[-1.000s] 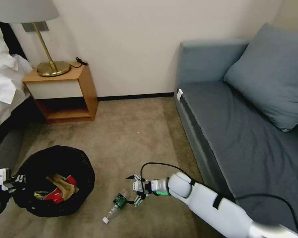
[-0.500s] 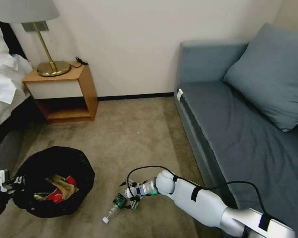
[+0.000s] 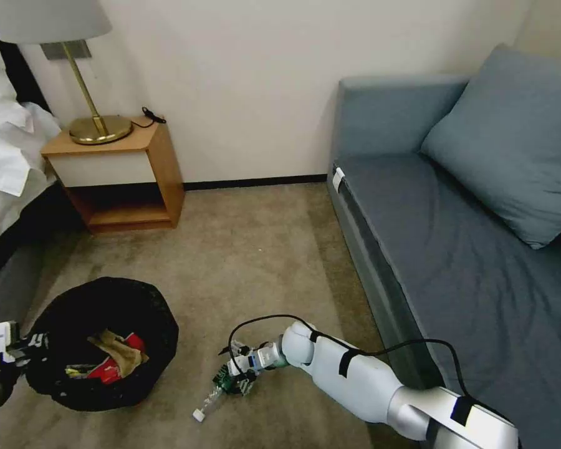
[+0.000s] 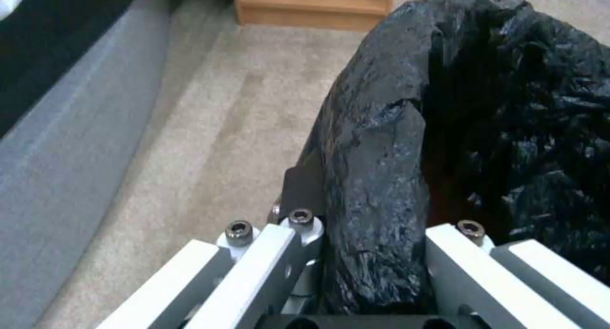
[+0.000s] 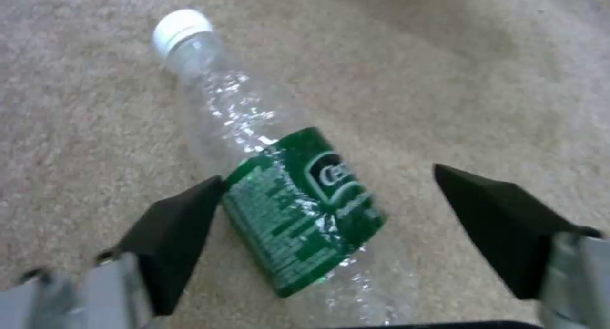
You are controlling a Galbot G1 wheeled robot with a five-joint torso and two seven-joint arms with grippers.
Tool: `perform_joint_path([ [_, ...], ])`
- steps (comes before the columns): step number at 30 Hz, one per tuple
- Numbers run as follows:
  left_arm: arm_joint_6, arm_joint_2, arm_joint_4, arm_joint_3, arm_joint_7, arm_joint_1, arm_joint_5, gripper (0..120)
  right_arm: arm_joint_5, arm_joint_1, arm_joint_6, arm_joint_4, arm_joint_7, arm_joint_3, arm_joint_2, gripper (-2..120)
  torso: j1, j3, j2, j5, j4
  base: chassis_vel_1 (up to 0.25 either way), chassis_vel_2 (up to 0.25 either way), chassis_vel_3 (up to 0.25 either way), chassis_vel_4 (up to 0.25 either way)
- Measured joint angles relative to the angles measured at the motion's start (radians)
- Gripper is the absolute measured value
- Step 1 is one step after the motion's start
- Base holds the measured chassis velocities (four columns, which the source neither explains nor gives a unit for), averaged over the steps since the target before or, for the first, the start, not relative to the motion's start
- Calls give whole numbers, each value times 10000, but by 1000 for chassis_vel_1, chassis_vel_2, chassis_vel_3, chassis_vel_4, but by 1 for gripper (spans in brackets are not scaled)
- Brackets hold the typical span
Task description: Pick up the trash bin, then pick up the garbage on the floor and place it into the trash bin.
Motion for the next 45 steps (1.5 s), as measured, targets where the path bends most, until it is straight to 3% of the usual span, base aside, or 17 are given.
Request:
perform_joint_path([
  [8,-1,34,36,-25,13,16,-14,5,-433,-130,244,-382,-157,-132,201,52,0,-1,0,1,-1,0,0,0,0],
  [21,-4,33,9,-77,22,88,-34,5,-855,-126,401,-903,9,-13,595,17,0,-2,1,2,-1,0,0,0,0],
  [27,-6,40,1,-93,22,97,-42,5,-774,-229,335,-685,119,65,453,16,0,0,0,3,2,0,0,0,0],
  [34,-10,142,101,-110,23,16,-85,5,227,-396,-17,938,154,440,-571,16,0,1,0,1,1,0,0,0,0],
  [35,-10,176,115,-90,20,-24,-93,5,660,-474,-157,1673,187,601,-1040,16,0,1,0,1,0,0,0,0,0],
  [38,-7,204,116,-65,18,-64,-105,5,1027,-580,-352,2344,438,819,-1505,16,0,1,0,2,1,0,0,0,0],
  [40,0,230,114,-41,-4,-90,-127,5,1864,-975,-935,3244,1267,1477,-2170,16,0,1,0,3,-3,0,0,0,0],
  [45,18,299,86,-58,-21,-80,-213,5,3907,-1468,-1577,4188,2039,2400,-2683,16,0,0,0,3,-3,0,0,0,0],
])
